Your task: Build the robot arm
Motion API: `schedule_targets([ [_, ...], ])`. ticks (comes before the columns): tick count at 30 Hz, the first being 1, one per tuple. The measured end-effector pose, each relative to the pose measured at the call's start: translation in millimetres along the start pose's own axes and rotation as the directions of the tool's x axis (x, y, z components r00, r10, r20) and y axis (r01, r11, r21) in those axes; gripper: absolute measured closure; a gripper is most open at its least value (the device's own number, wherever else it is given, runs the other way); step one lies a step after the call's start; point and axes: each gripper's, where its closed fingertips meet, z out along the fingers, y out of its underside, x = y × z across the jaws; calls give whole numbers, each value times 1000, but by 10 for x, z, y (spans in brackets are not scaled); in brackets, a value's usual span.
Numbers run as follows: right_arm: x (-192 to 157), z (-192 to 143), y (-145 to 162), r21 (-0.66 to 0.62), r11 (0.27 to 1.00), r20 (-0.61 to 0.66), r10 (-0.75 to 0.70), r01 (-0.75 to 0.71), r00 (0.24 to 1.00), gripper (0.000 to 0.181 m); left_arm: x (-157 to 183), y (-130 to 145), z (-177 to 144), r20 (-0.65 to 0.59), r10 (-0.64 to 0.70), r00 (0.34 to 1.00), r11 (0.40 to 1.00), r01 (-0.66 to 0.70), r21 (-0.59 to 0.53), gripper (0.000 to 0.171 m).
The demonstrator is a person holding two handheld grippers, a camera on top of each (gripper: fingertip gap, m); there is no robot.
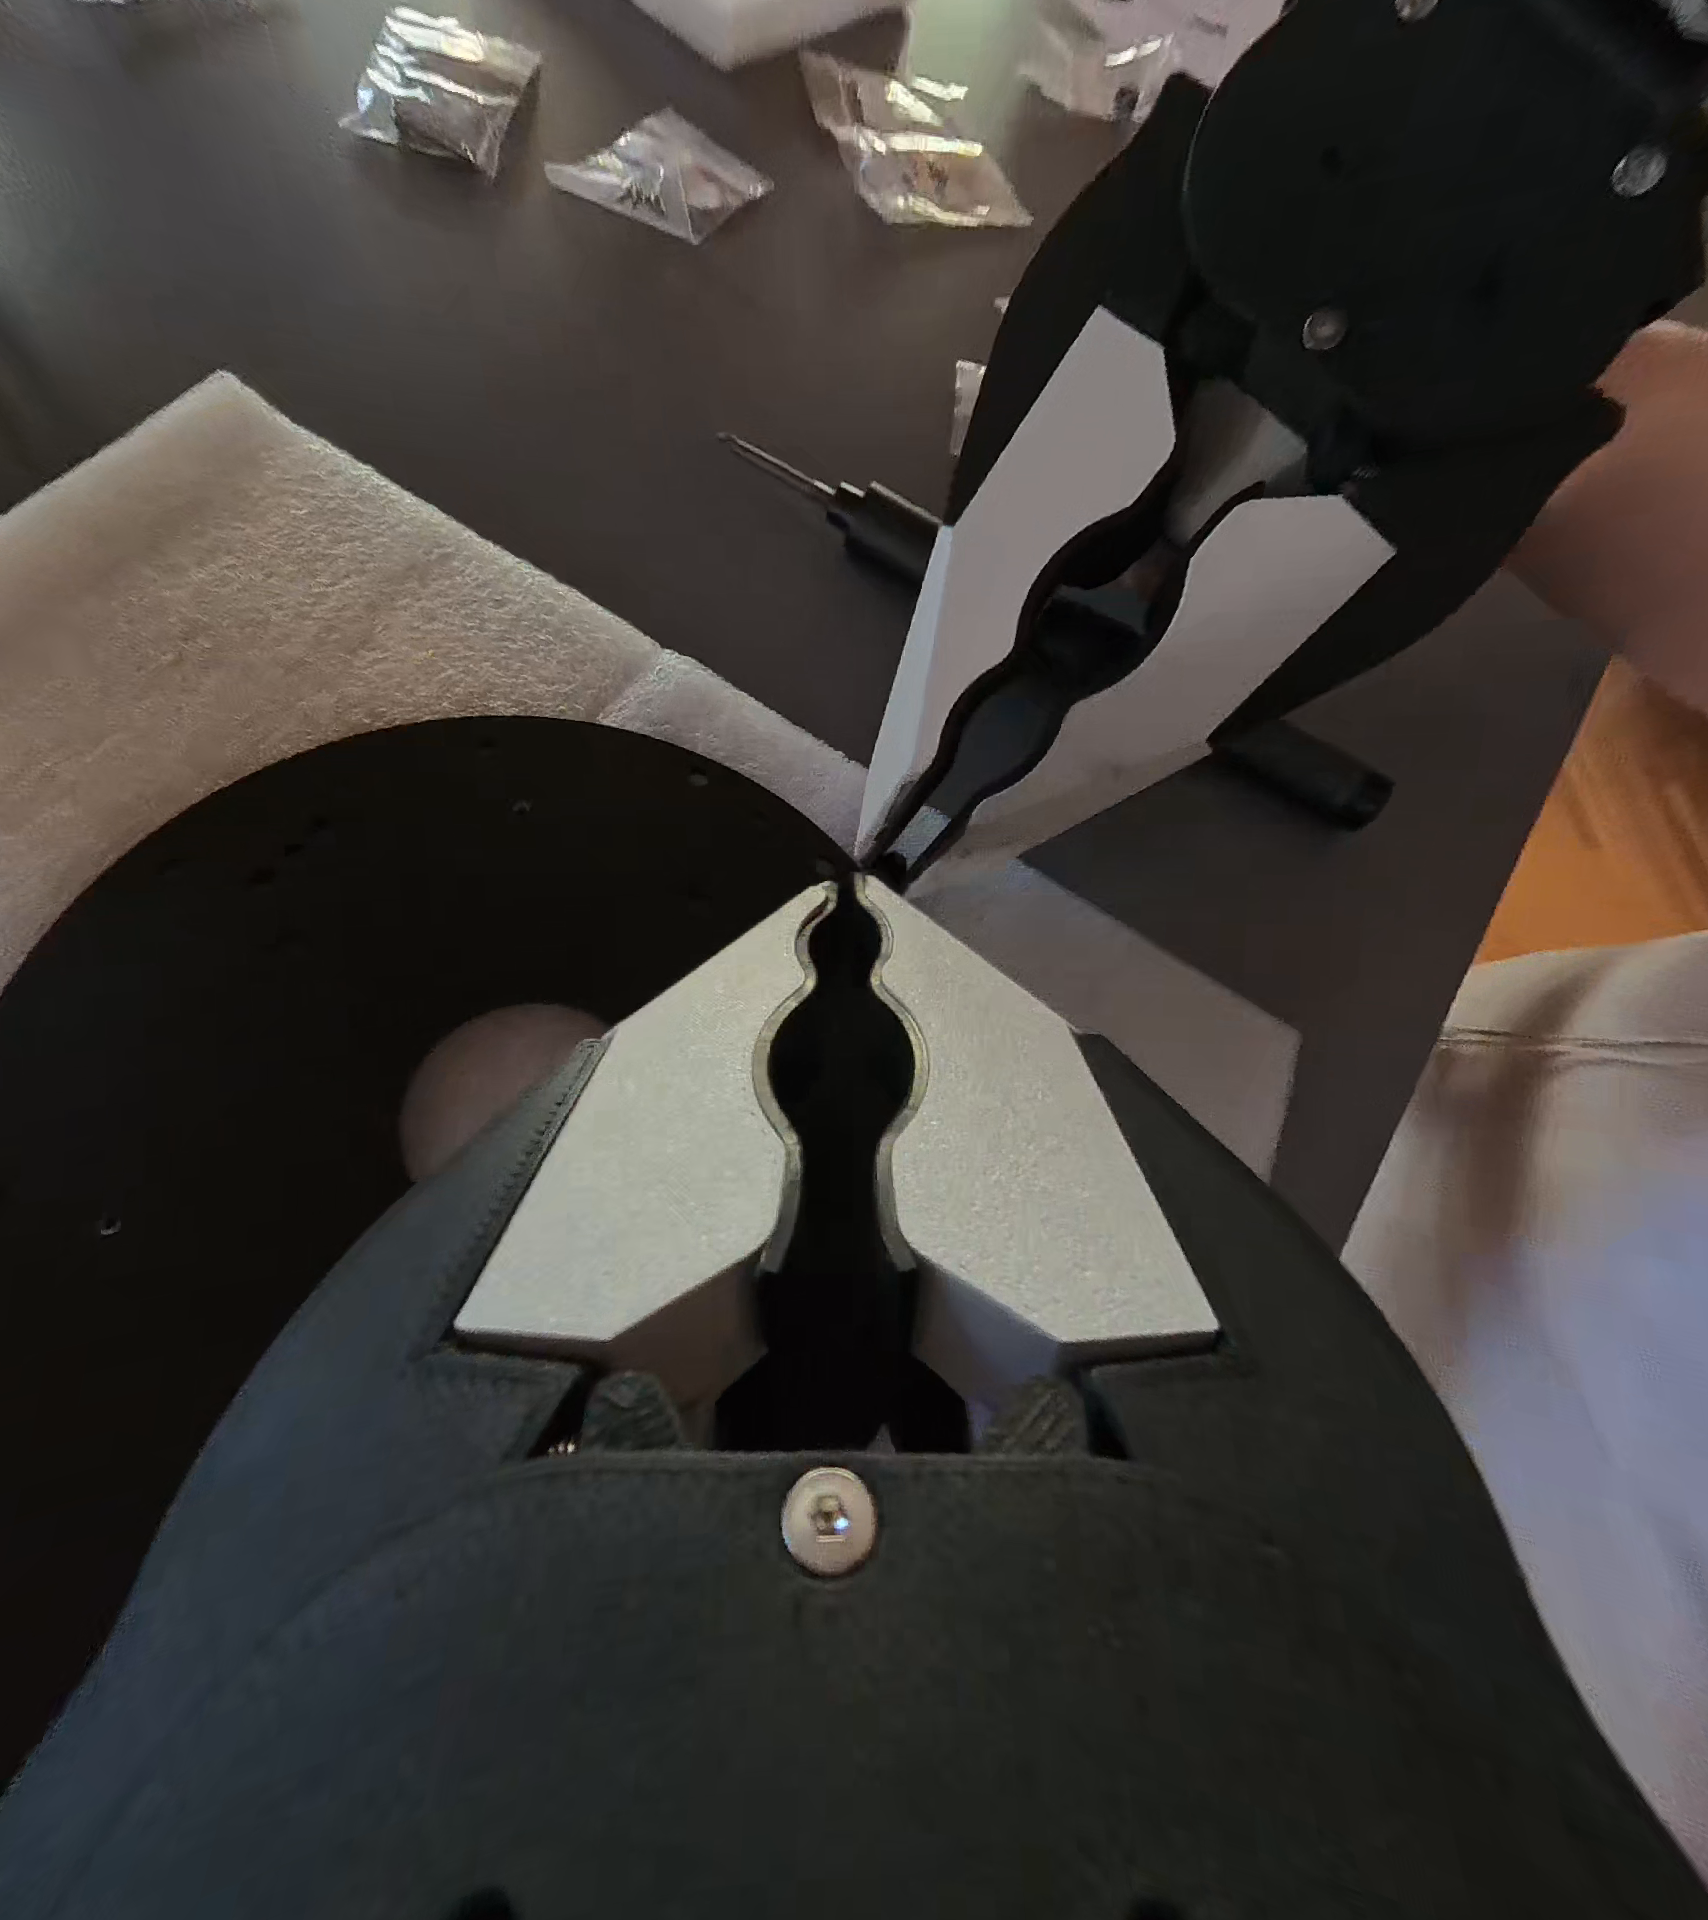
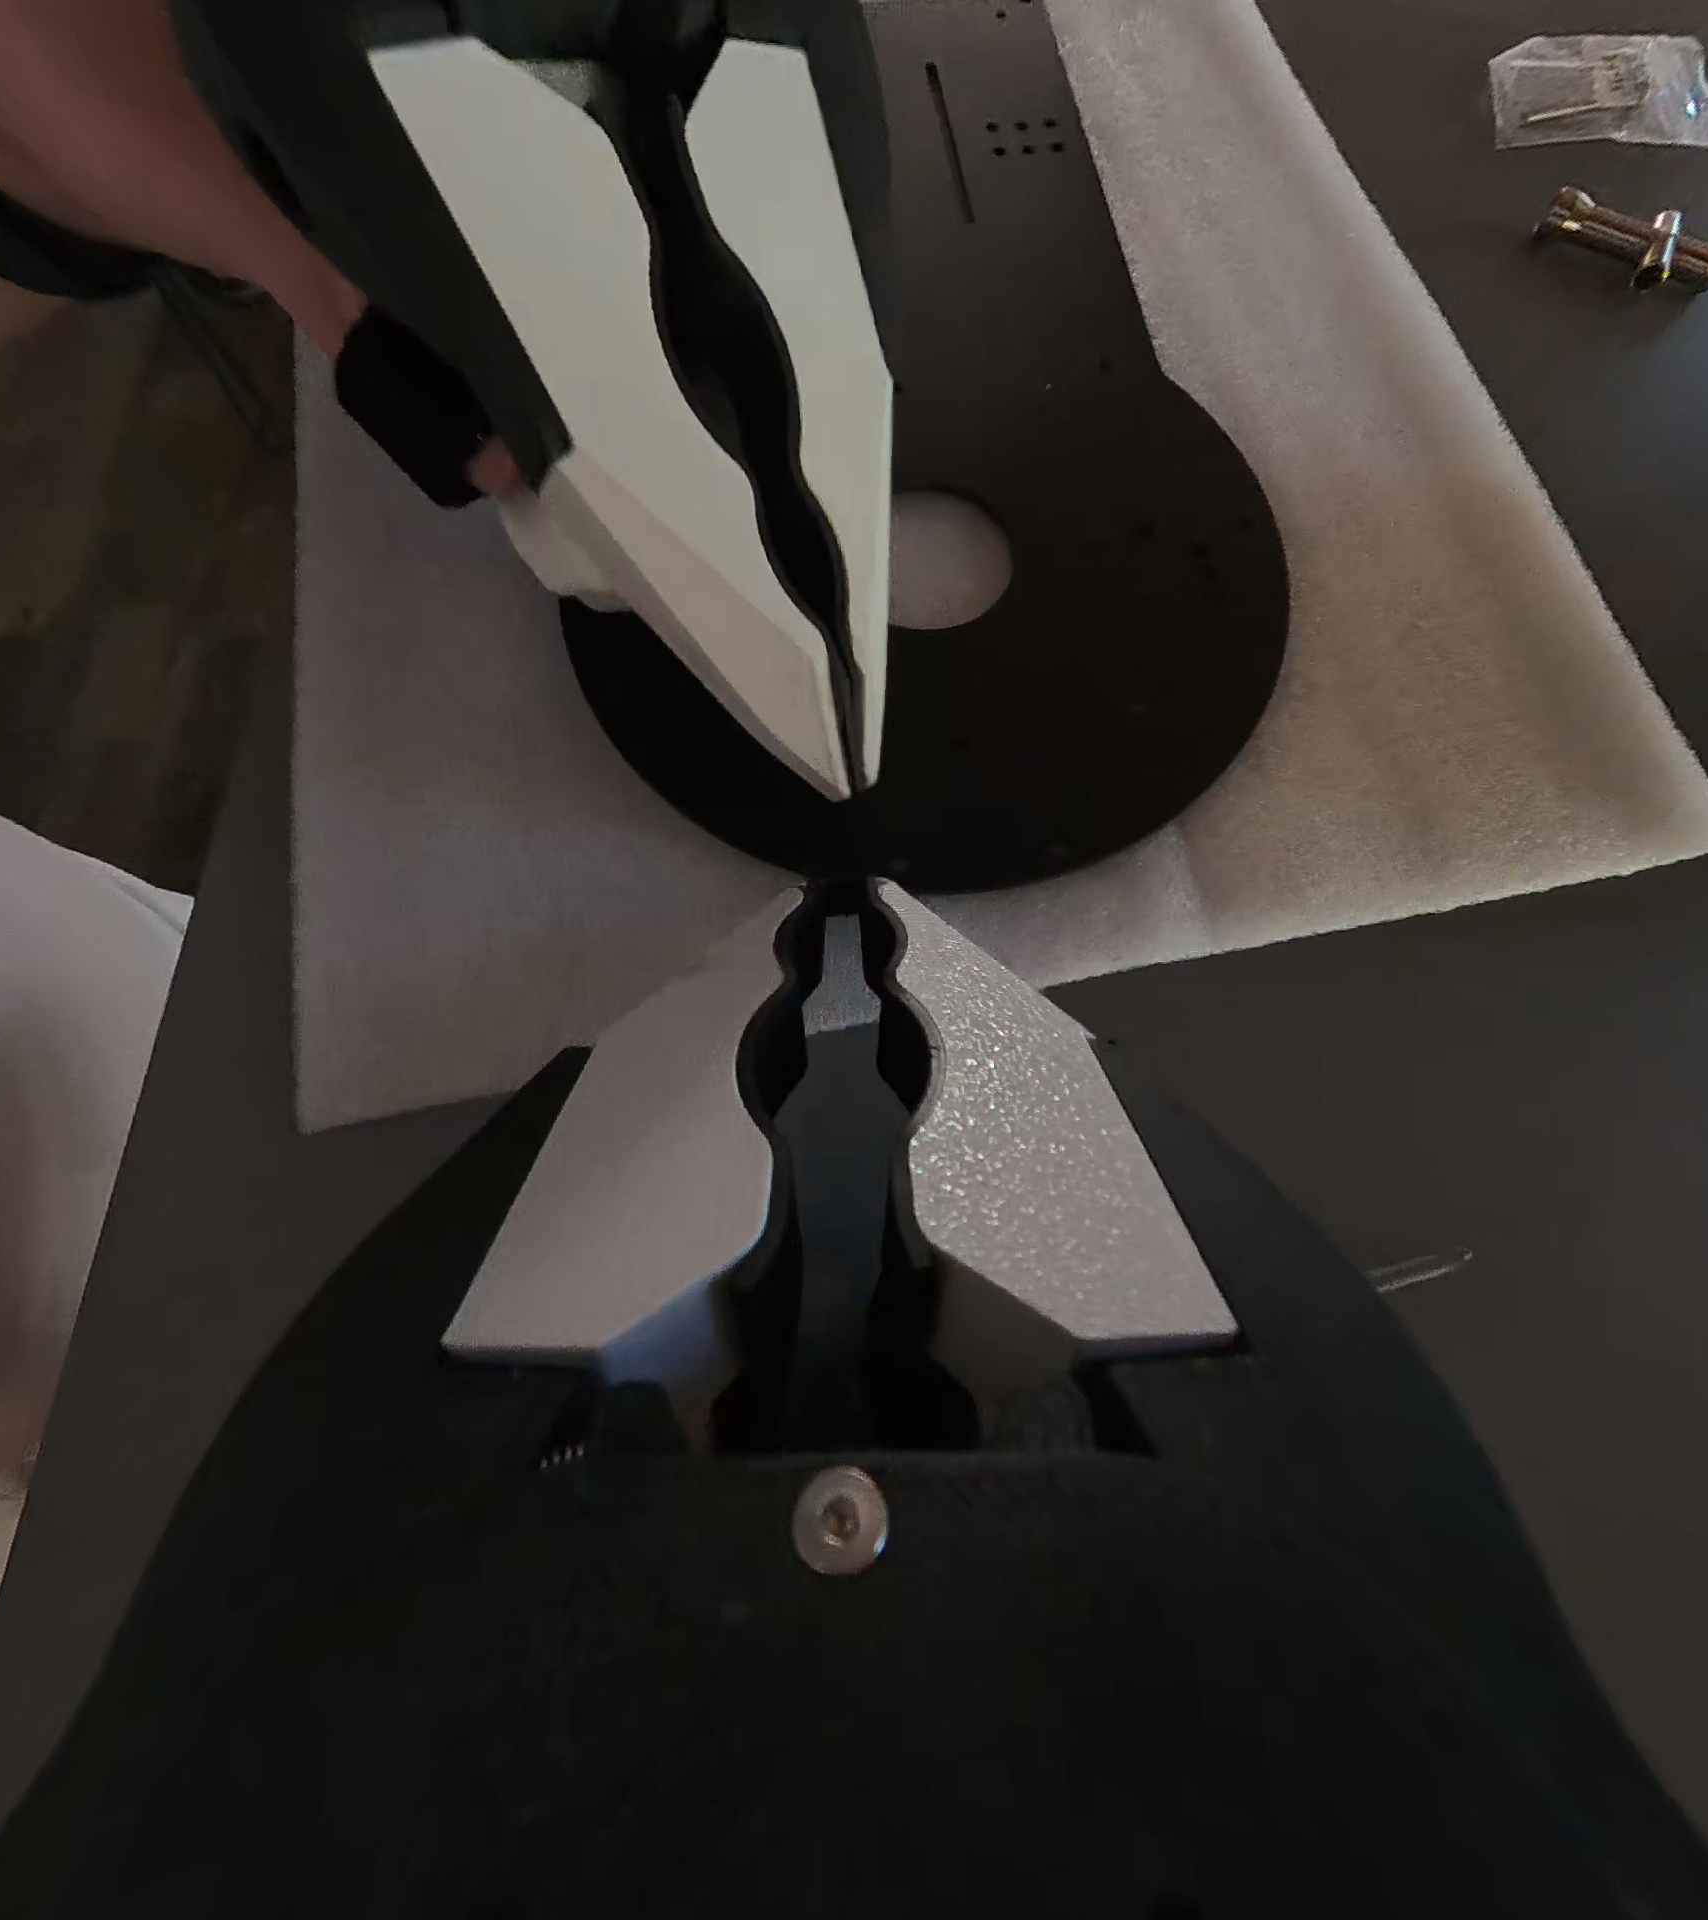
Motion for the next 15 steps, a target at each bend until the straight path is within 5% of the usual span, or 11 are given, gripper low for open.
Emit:
schedule_targets([
  [11,12,-40,56,-1,1000,8,21,-21,1000,172,11,4,219,56,159,986,980,-151,-134,171],
  [15,56,-80,71,-7,999,-19,37,-37,999,157,4,4,208,58,140,988,982,-131,-136,168],
])
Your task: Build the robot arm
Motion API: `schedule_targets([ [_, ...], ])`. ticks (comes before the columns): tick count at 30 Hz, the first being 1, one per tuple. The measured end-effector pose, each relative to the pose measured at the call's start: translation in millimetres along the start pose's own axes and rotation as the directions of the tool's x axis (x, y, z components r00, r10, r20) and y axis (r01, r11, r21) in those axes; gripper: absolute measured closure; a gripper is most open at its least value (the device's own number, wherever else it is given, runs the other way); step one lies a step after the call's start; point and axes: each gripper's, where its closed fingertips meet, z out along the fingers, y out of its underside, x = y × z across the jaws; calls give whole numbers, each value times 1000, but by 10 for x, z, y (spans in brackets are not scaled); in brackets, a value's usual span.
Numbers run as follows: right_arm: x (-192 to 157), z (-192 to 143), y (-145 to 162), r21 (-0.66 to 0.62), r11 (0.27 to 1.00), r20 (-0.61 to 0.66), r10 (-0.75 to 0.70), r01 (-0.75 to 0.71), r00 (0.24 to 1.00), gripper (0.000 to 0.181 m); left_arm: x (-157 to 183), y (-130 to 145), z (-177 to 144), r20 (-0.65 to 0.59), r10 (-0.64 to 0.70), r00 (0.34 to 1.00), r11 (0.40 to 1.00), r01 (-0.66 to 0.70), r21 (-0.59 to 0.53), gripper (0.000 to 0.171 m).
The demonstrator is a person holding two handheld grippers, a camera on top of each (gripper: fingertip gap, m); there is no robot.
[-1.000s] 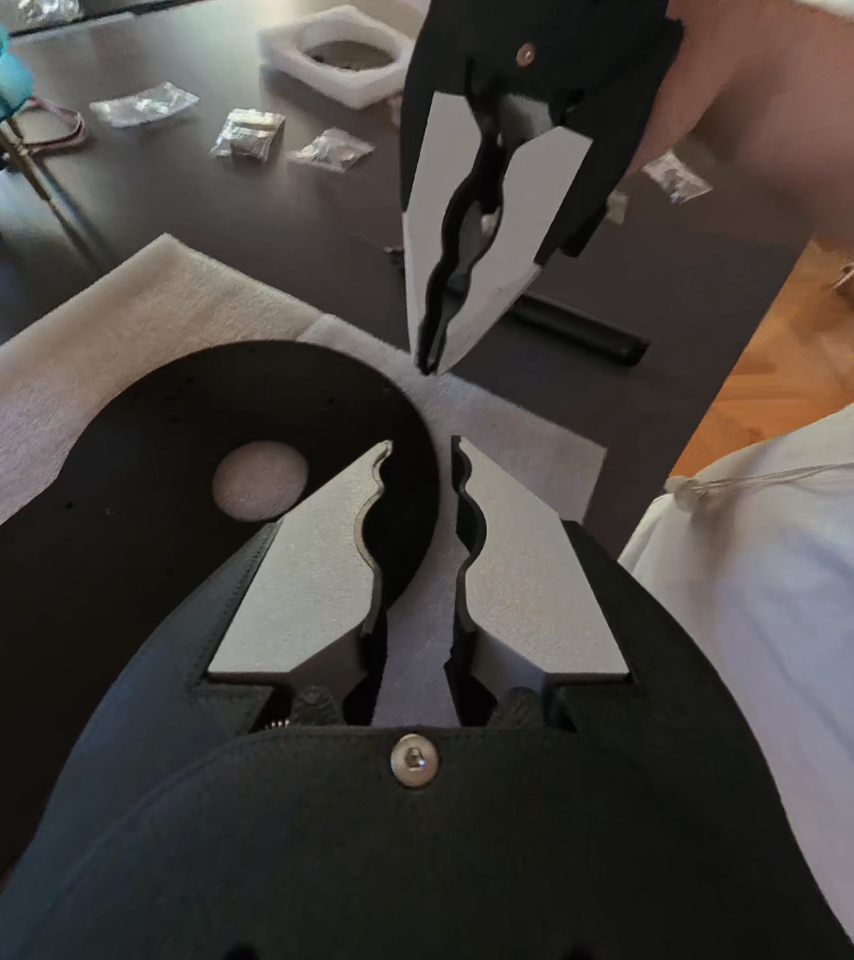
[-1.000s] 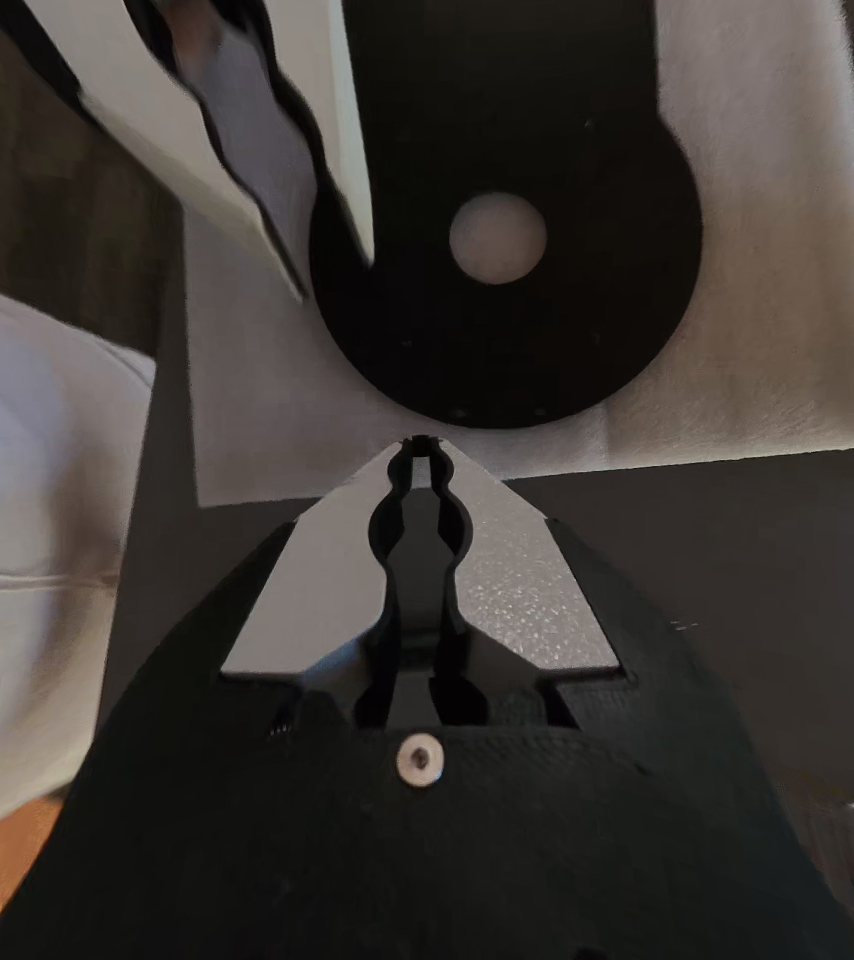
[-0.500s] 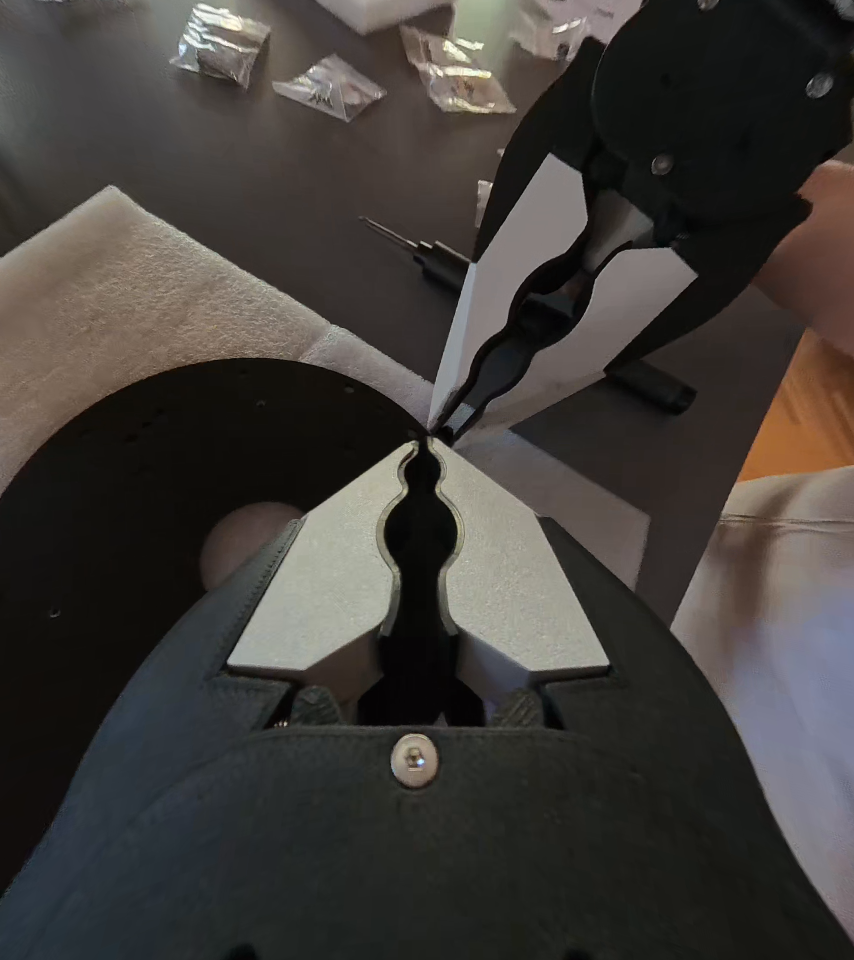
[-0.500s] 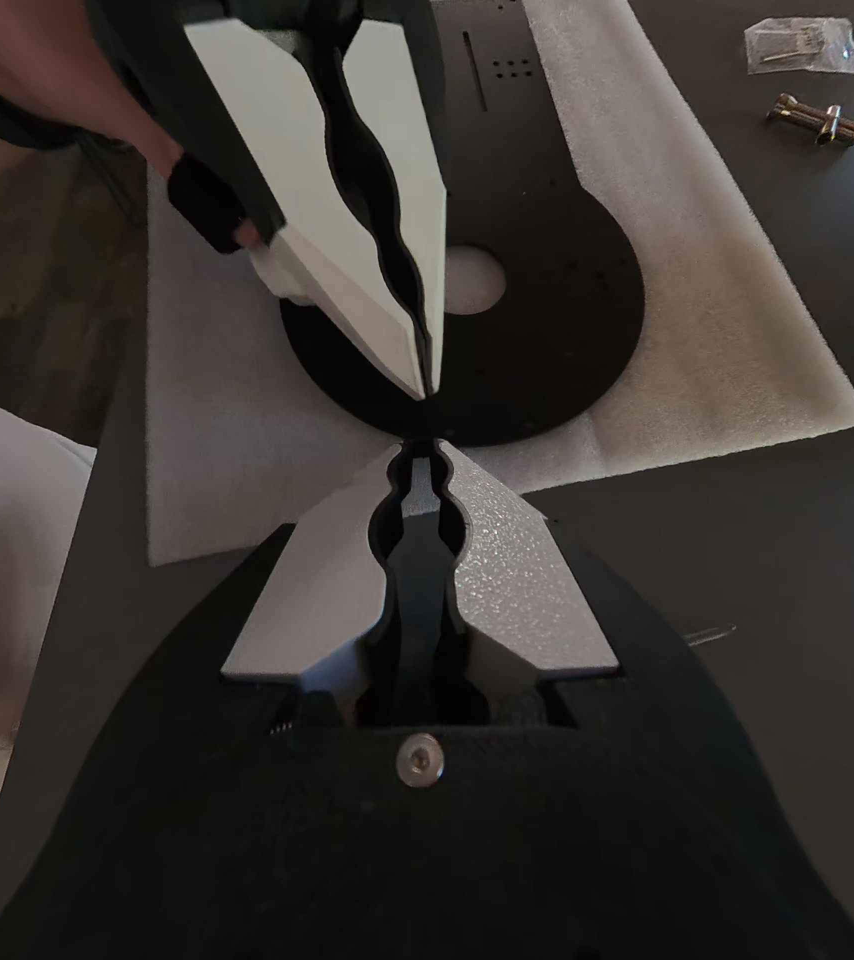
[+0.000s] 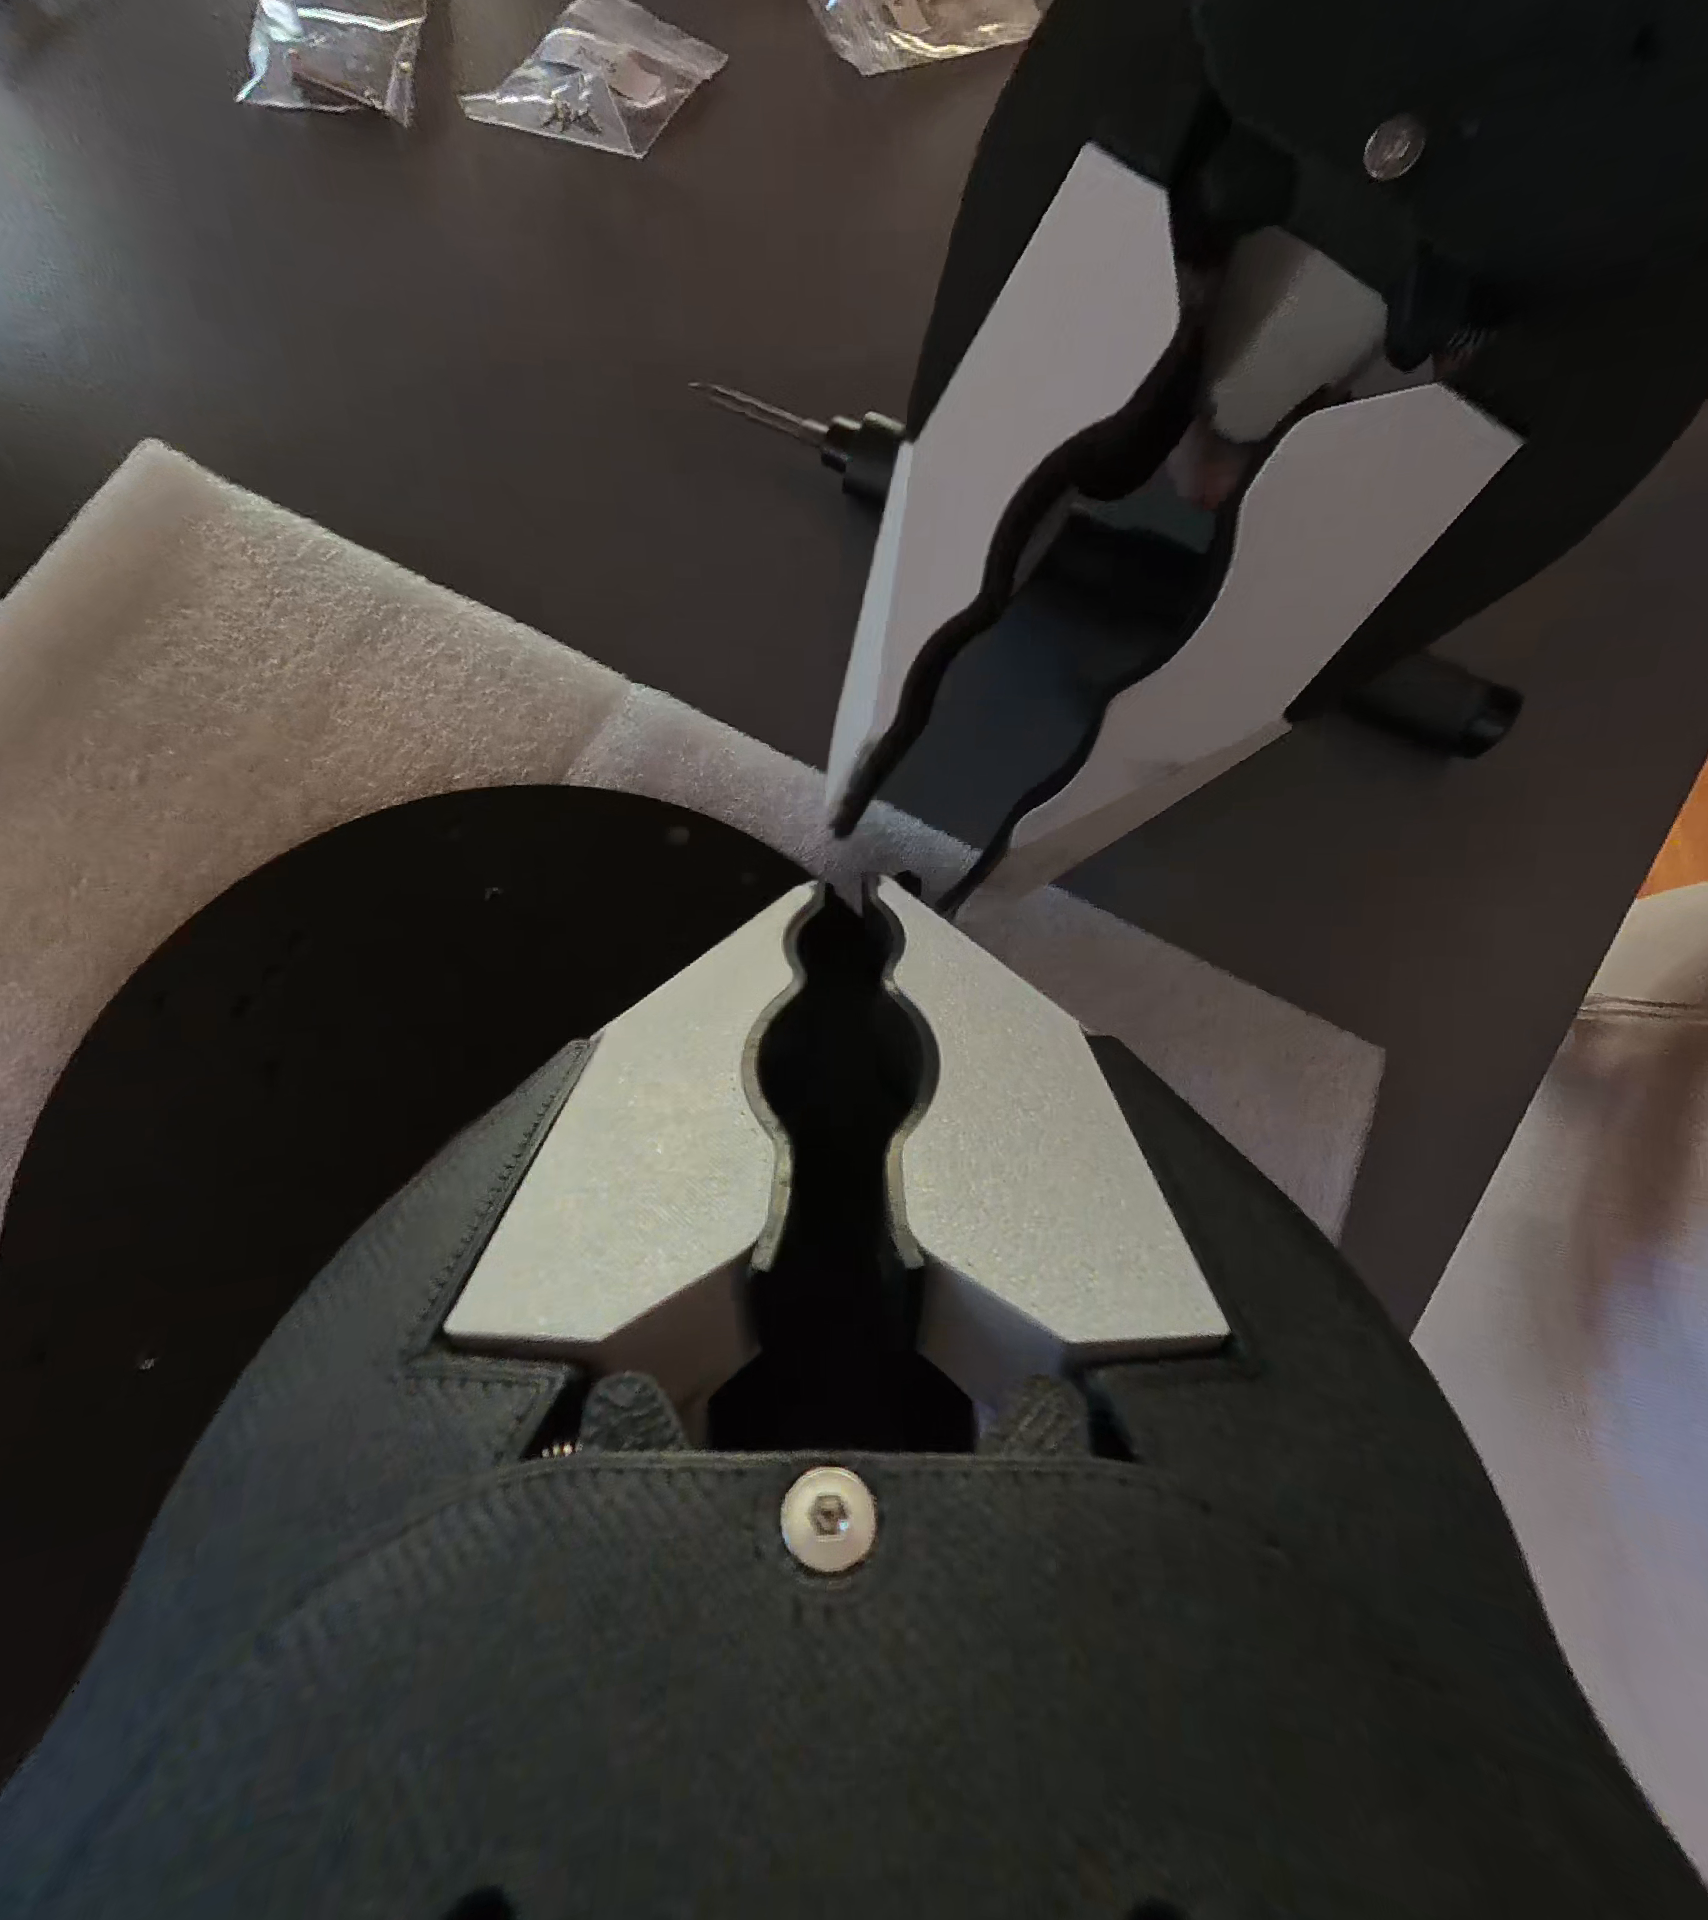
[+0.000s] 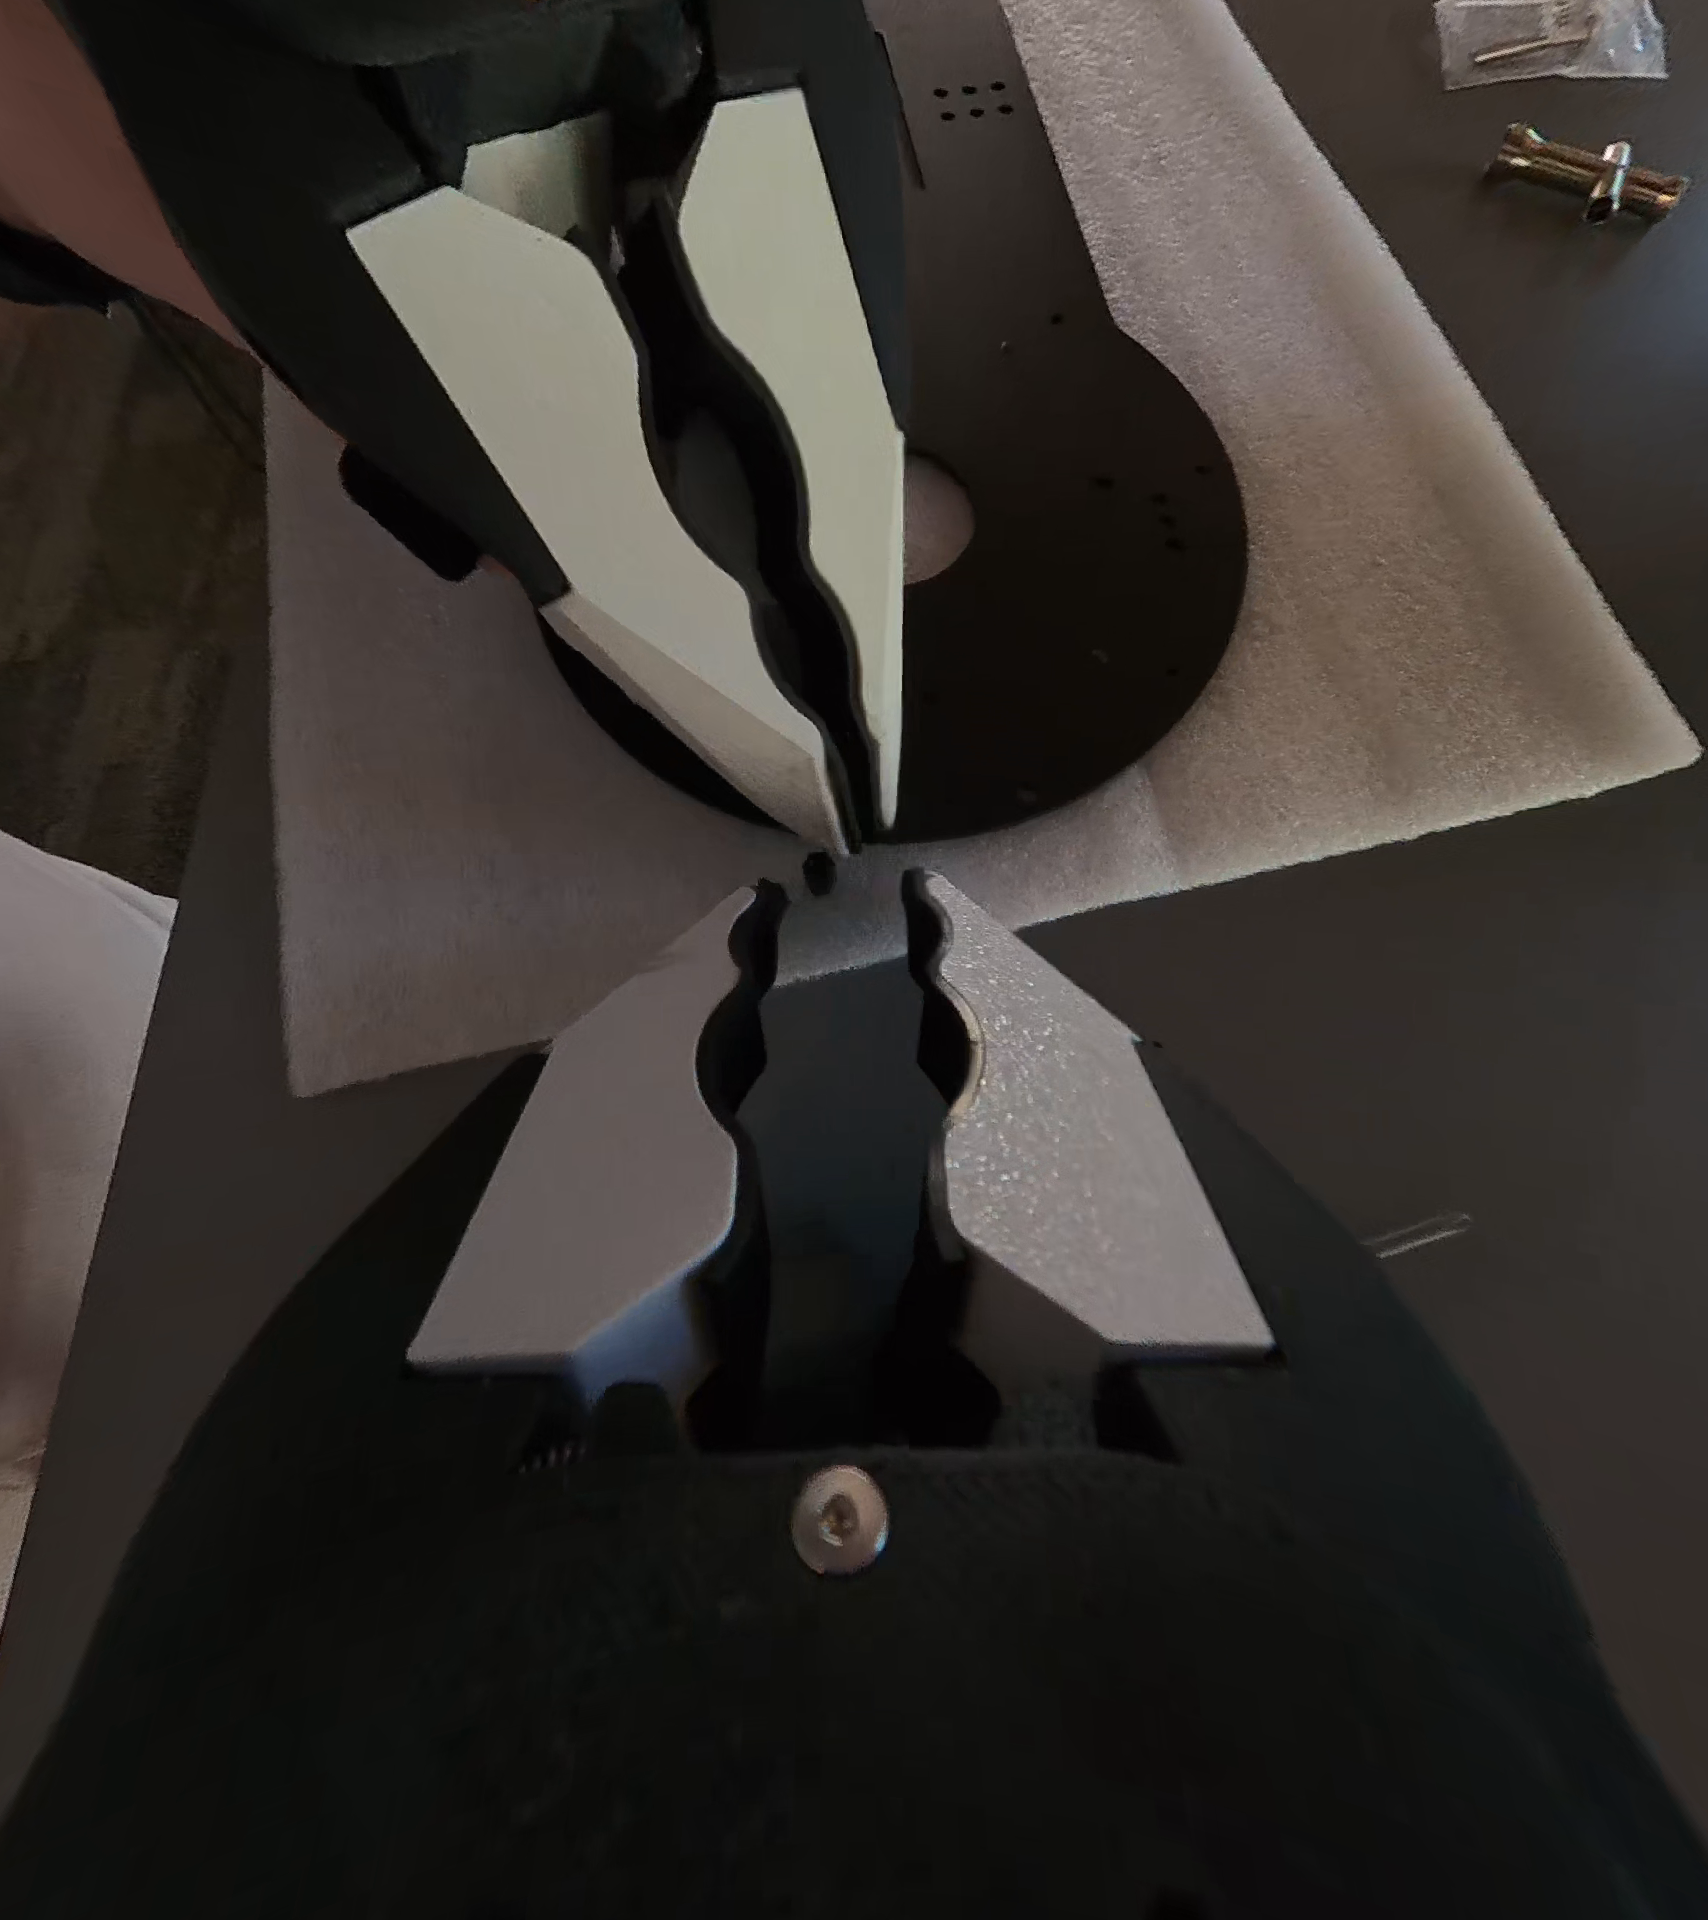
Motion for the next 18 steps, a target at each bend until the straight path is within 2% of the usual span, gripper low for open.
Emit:
schedule_targets([
  [4,-22,-53,-10,21,999,21,27,-27,999,161,-46,75,-169,71,-12,997,1000,12,6,157],
  [11,-37,9,-8,17,999,29,39,-40,999,170,-48,290,-432,199,-33,979,999,26,39,125],
  [16,-46,17,-5,18,999,36,32,-33,999,177,-190,328,-539,210,-63,976,997,53,52,122],
  [18,-48,17,-4,19,999,39,36,-37,999,177,-292,351,-635,194,-88,977,995,76,70,136],
])
